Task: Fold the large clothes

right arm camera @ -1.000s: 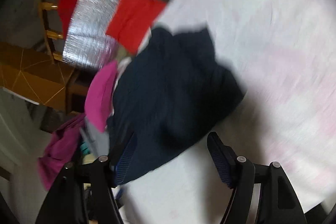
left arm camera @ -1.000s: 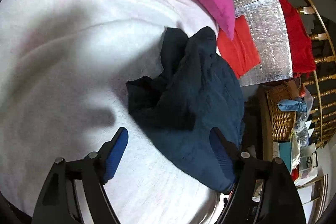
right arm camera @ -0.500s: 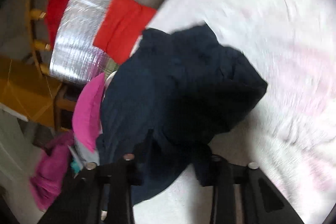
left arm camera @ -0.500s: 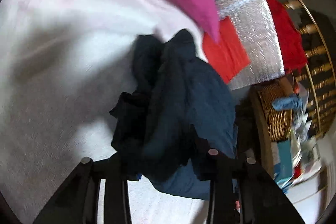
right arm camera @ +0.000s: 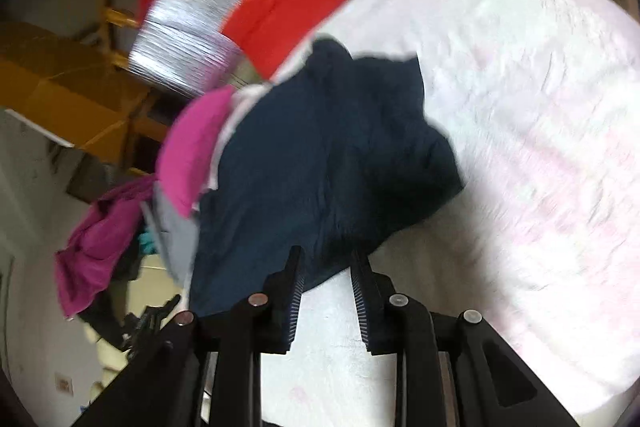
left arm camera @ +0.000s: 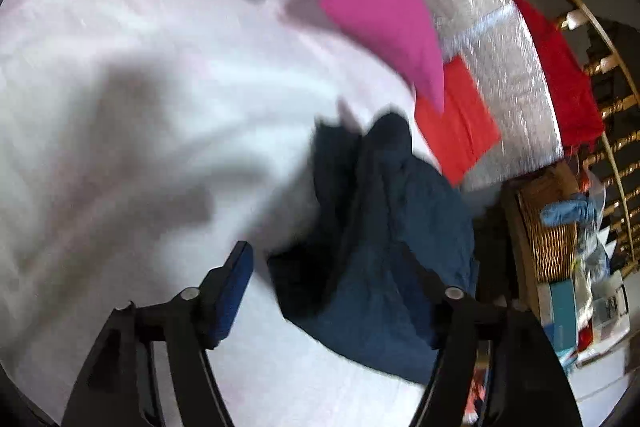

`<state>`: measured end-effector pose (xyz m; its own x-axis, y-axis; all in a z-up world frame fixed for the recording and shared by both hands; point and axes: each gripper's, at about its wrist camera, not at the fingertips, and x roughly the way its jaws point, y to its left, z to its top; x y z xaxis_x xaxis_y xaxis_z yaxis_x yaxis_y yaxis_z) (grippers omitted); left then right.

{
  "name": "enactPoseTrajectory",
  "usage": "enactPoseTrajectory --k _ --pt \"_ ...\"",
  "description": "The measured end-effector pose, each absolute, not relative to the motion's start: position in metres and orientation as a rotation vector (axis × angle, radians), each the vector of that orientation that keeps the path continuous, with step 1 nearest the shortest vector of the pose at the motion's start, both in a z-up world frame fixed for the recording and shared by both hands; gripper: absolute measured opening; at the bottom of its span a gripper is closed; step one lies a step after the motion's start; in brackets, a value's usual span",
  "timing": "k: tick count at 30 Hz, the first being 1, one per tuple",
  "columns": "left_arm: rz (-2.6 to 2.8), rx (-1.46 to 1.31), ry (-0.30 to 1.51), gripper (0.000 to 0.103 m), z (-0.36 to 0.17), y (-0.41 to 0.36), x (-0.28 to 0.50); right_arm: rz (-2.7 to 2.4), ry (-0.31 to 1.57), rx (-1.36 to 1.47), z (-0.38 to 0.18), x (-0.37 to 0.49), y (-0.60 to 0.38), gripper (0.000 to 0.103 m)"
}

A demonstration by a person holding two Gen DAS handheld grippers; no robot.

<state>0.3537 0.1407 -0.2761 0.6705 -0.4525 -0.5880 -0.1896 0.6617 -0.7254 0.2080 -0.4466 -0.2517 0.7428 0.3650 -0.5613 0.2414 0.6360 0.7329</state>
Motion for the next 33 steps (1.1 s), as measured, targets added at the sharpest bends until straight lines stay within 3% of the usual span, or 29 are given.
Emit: enactPoseTrajectory --k 2,3,4,10,15,16,17,18,19,21,26,28,29,30,31,33 --pt "-0.146 -0.864 0.816 0.077 -0.274 0.145 0.357 0.019 0.699 0.915 -0.245 0.202 -0.466 0.061" --pt "-0.15 -0.873 0.824 0.077 -0.276 0.143 0.362 -0.034 0.677 0.922 -0.243 0.203 -0.476 0.085" --pt "-0.163 -0.877 0.835 0.077 -0.279 0.139 0.367 -0.069 0.649 0.935 -0.244 0.206 -0.484 0.087" --pt "-0.282 -0.817 0.976 0.078 -0.304 0.102 0.396 -0.105 0.718 0.976 -0.273 0.256 -0.504 0.087" --pt "-0.305 -0.811 0.978 0.077 -0.313 0.096 0.404 -0.092 0.829 0.95 -0.31 0.298 -0.498 0.084" --pt "-0.314 -0.808 0.972 0.076 -0.313 0.095 0.404 -0.071 0.844 0.947 -0.314 0.304 -0.491 0.074" --pt "-0.318 -0.801 0.963 0.068 -0.312 0.094 0.404 -0.05 0.851 0.933 -0.316 0.309 -0.482 0.07" --pt "-0.328 -0.788 0.95 0.053 -0.31 0.092 0.403 -0.065 0.847 0.896 -0.313 0.311 -0.475 0.059" --pt "-0.341 -0.782 0.94 0.047 -0.308 0.09 0.403 -0.074 0.84 0.865 -0.309 0.316 -0.473 0.048" --pt "-0.367 -0.773 0.918 0.039 -0.301 0.091 0.405 -0.071 0.814 0.829 -0.294 0.314 -0.465 0.038" --pt "-0.372 -0.739 0.932 0.035 -0.298 0.088 0.406 -0.069 0.753 0.744 -0.27 0.297 -0.453 0.035" --pt "-0.353 -0.729 0.963 0.036 -0.302 0.088 0.409 -0.132 0.833 0.698 -0.287 0.307 -0.455 0.036" --pt "-0.345 -0.734 0.972 0.042 -0.303 0.089 0.409 -0.133 0.845 0.704 -0.292 0.309 -0.456 0.037" --pt "-0.318 -0.735 0.986 0.056 -0.304 0.091 0.409 -0.127 0.843 0.728 -0.294 0.308 -0.459 0.041" --pt "-0.284 -0.736 0.999 0.064 -0.304 0.095 0.408 -0.12 0.841 0.751 -0.292 0.306 -0.462 0.043" --pt "-0.256 -0.775 0.981 0.073 -0.303 0.106 0.4 -0.107 0.819 0.824 -0.283 0.297 -0.471 0.05"
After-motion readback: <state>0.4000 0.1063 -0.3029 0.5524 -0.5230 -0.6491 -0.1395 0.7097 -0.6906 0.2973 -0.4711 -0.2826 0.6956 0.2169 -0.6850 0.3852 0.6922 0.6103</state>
